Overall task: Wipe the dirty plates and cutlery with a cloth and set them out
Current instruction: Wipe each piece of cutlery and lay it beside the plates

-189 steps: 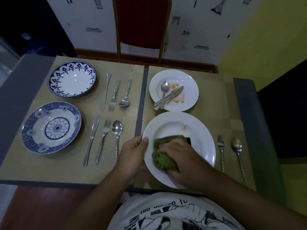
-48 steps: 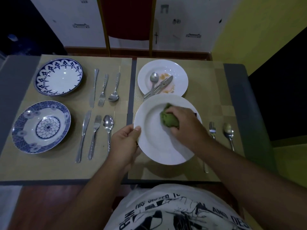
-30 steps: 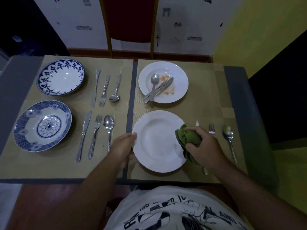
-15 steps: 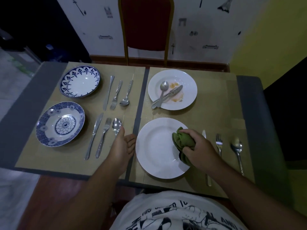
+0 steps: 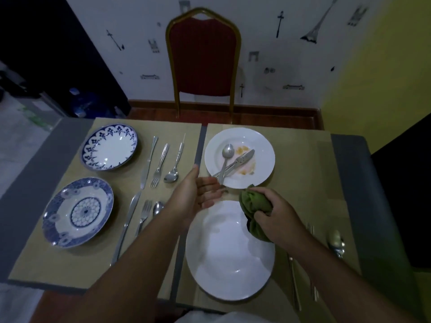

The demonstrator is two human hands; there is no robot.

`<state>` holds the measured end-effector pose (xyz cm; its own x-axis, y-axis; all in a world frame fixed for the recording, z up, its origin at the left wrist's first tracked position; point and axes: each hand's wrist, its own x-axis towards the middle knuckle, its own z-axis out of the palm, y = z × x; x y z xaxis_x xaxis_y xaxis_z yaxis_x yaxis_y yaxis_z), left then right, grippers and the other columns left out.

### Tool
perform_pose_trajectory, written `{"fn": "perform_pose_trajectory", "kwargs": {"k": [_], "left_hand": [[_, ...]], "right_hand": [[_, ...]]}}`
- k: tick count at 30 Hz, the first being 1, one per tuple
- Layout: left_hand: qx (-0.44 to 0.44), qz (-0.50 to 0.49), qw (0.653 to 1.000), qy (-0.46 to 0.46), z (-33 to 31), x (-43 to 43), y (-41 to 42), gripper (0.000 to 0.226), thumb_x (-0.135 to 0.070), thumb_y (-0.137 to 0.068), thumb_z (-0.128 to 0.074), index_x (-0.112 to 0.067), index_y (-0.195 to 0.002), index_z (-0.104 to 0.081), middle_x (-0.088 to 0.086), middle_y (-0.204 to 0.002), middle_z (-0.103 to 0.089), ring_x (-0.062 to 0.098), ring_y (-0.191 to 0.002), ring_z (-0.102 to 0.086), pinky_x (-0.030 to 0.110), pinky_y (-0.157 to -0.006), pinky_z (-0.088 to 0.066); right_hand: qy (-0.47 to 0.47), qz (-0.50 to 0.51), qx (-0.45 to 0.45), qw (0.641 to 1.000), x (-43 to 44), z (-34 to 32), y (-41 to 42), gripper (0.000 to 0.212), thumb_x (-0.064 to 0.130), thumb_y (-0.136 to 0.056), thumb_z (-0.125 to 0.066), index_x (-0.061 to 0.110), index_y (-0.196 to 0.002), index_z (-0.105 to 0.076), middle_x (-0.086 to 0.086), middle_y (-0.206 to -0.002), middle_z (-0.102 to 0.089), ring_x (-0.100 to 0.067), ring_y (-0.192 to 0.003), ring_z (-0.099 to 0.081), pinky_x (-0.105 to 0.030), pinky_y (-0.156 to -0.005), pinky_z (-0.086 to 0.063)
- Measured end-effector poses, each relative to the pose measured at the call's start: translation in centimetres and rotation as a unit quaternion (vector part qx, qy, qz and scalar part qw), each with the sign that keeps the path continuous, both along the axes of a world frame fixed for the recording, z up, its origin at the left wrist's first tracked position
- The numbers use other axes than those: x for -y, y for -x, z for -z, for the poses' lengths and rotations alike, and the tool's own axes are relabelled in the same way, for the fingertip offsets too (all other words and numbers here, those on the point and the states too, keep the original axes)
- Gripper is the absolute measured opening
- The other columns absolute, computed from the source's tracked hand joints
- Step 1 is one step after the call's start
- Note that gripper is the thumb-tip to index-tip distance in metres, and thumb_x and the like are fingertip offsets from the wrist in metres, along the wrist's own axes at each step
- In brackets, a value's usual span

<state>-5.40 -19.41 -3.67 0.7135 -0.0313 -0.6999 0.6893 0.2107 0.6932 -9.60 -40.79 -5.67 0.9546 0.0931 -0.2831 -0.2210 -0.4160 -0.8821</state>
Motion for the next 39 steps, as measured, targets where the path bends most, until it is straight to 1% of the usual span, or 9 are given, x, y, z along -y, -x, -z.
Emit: {"fn": "perform_pose_trajectory", "kwargs": {"k": [3, 7, 10, 19, 23, 27, 33, 36, 39], "left_hand": [[-0.024, 0.021, 0.999, -0.024, 0.1, -0.6, -4.6, 0.066, -0.056, -0.105, -0.028, -0.005, -0.126, -0.063, 0.009, -0.123, -0.072, 0.019, -0.080, -0.074, 0.031, -0.068, -0.043], [-0.057, 0.034, 0.998, -0.019, 2.0, -1.2, -9.8, 0.055, -0.049, -0.105, -0.037, -0.004, -0.122, -0.063, 0.012, -0.119, -0.071, 0.023, -0.082, -0.071, 0.034, -0.074, -0.047], [-0.072, 0.052, 0.996, -0.031, 3.8, -1.3, -11.9, 0.042, -0.036, -0.104, -0.045, -0.003, -0.121, -0.064, 0.013, -0.113, -0.071, 0.020, -0.074, -0.073, 0.033, -0.072, -0.047], [-0.110, 0.125, 0.985, -0.052, 6.0, -0.2, -14.5, 0.037, -0.017, -0.099, -0.044, 0.006, -0.120, -0.064, 0.013, -0.088, -0.068, 0.015, -0.054, -0.064, 0.024, -0.051, -0.038], [-0.126, 0.138, 0.982, -0.044, 6.0, 0.9, -15.0, 0.033, -0.017, -0.099, -0.045, 0.001, -0.115, -0.067, 0.009, -0.087, -0.064, 0.013, -0.055, -0.048, 0.024, -0.054, -0.033], [-0.115, 0.110, 0.985, -0.062, 5.7, 0.8, -15.1, 0.020, -0.016, -0.093, -0.061, -0.003, -0.105, -0.069, 0.008, -0.094, -0.068, 0.011, -0.054, -0.043, 0.021, -0.049, -0.033], [-0.036, 0.024, 0.988, -0.151, 4.6, 0.4, -12.6, 0.023, -0.004, -0.075, -0.084, -0.005, -0.097, -0.078, 0.009, -0.083, -0.071, 0.016, -0.067, -0.062, 0.014, -0.036, -0.041], [-0.028, -0.016, 0.989, -0.143, 4.0, 0.6, -11.1, 0.025, 0.005, -0.075, -0.081, -0.007, -0.097, -0.080, 0.012, -0.076, -0.075, 0.015, -0.054, -0.068, 0.018, -0.045, -0.050], [-0.037, -0.021, 0.996, -0.079, 3.5, 1.0, -9.0, 0.038, 0.011, -0.075, -0.077, -0.007, -0.108, -0.073, 0.026, -0.093, -0.075, 0.030, -0.070, -0.069, 0.036, -0.069, -0.061]], "right_hand": [[-0.008, 0.044, -0.004, 0.999, -0.5, -0.5, -2.0, 0.059, -0.005, -0.079, -0.055, 0.036, -0.121, -0.060, 0.022, -0.118, -0.060, 0.008, -0.106, -0.056, -0.008, -0.082, -0.045], [-0.012, 0.083, -0.010, 0.996, -1.2, -0.6, -4.2, 0.060, -0.006, -0.078, -0.054, 0.042, -0.114, -0.061, 0.029, -0.110, -0.061, 0.010, -0.100, -0.057, -0.006, -0.075, -0.047], [-0.012, 0.117, -0.020, 0.993, -1.6, -0.4, -5.3, 0.060, -0.006, -0.079, -0.054, 0.043, -0.113, -0.062, 0.025, -0.109, -0.064, 0.005, -0.098, -0.060, -0.014, -0.077, -0.052], [-0.019, 0.148, -0.052, 0.987, -2.2, 0.6, -6.4, 0.060, -0.003, -0.080, -0.054, 0.047, -0.112, -0.062, 0.026, -0.102, -0.064, 0.003, -0.093, -0.063, -0.016, -0.068, -0.054], [-0.027, 0.138, -0.063, 0.988, -1.9, 1.1, -6.9, 0.061, -0.003, -0.080, -0.055, 0.048, -0.113, -0.062, 0.025, -0.101, -0.065, 0.003, -0.091, -0.063, -0.020, -0.069, -0.056], [-0.036, 0.135, -0.068, 0.988, -0.8, 1.2, -7.1, 0.059, 0.000, -0.080, -0.056, 0.049, -0.113, -0.062, 0.026, -0.099, -0.065, 0.004, -0.089, -0.064, -0.021, -0.067, -0.057], [-0.070, 0.161, -0.058, 0.983, 0.7, 0.8, -7.2, 0.056, -0.002, -0.081, -0.056, 0.046, -0.108, -0.065, 0.022, -0.096, -0.069, 0.000, -0.087, -0.067, -0.025, -0.068, -0.058], [-0.077, 0.148, -0.044, 0.985, 1.0, 0.5, -6.9, 0.057, -0.003, -0.080, -0.056, 0.045, -0.109, -0.065, 0.023, -0.098, -0.069, 0.000, -0.089, -0.066, -0.022, -0.069, -0.057], [-0.062, 0.111, -0.006, 0.992, 1.2, -0.3, -6.6, 0.059, -0.003, -0.078, -0.056, 0.045, -0.110, -0.064, 0.027, -0.102, -0.066, 0.004, -0.093, -0.063, -0.016, -0.070, -0.054]]}}
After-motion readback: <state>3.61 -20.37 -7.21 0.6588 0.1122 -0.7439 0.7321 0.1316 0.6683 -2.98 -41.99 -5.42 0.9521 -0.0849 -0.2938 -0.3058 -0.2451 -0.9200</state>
